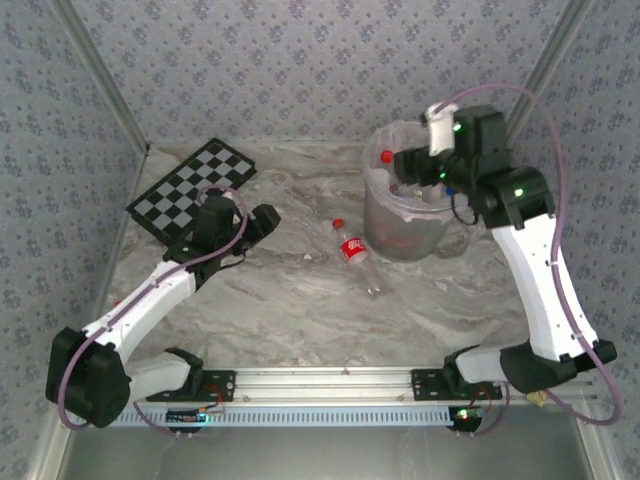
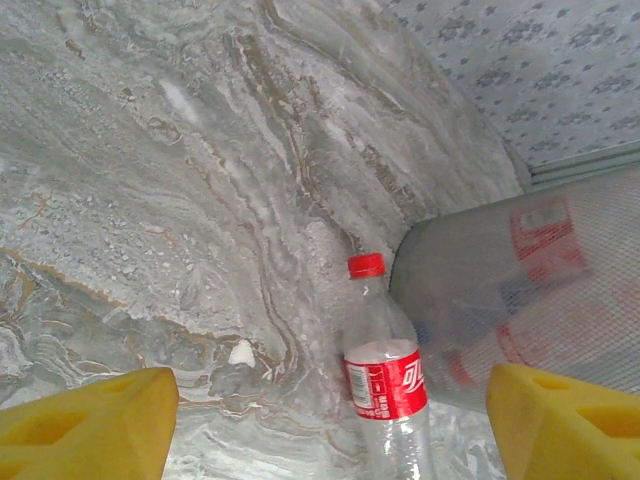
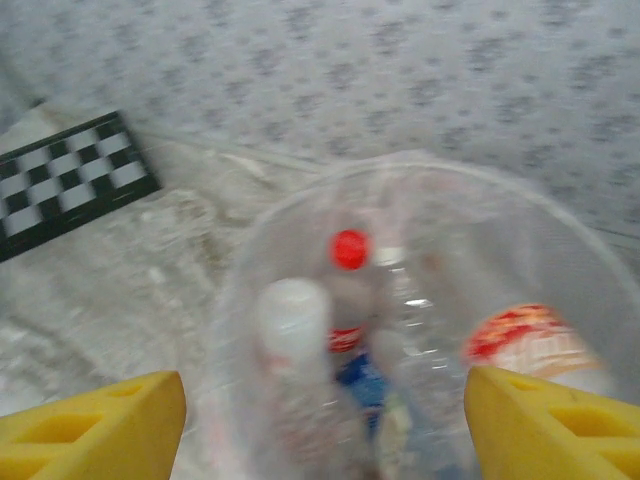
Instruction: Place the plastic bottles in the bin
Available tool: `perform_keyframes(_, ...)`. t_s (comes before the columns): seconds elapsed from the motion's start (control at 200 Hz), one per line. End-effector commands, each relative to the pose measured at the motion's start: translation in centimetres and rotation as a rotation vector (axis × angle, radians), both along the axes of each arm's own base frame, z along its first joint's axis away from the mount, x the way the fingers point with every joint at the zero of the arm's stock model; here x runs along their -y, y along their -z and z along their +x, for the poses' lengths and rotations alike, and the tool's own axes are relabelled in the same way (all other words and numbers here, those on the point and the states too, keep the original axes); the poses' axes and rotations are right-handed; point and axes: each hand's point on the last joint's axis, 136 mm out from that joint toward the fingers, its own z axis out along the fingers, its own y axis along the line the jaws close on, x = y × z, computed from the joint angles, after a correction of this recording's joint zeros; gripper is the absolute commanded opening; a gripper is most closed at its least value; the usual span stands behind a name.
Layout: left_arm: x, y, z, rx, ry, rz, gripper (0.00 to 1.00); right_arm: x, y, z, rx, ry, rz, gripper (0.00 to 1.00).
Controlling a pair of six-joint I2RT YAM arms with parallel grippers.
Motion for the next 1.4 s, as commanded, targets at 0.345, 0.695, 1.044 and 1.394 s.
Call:
perform_keyframes(0.345,-4.7,0.0,-0.1,0.019,-0.072,0.092,0.82,-8.2,17.8,-5.2,-0.257,0.002,-0.404,0.78)
perform_keyframes(0.695,-4.4,0.1,-0.3,0.011,-0.062,0.057,0.82,-10.6,26.2,-5.1,-0.379,-0.020,-0.468,0.92)
perform_keyframes(1.044,-4.4,0.1,-0.5,0.006,-0.060,0.049,0.82,-10.5,31.8,-3.7,-0.407,0.009,-0.534,0.91)
perform_keyframes(1.394,-5.3,0.5,-1.1,-0.005,-0.086,0.064,0.82,-9.9,35.1,-2.4,-0.405,0.046,-0.580,0.85)
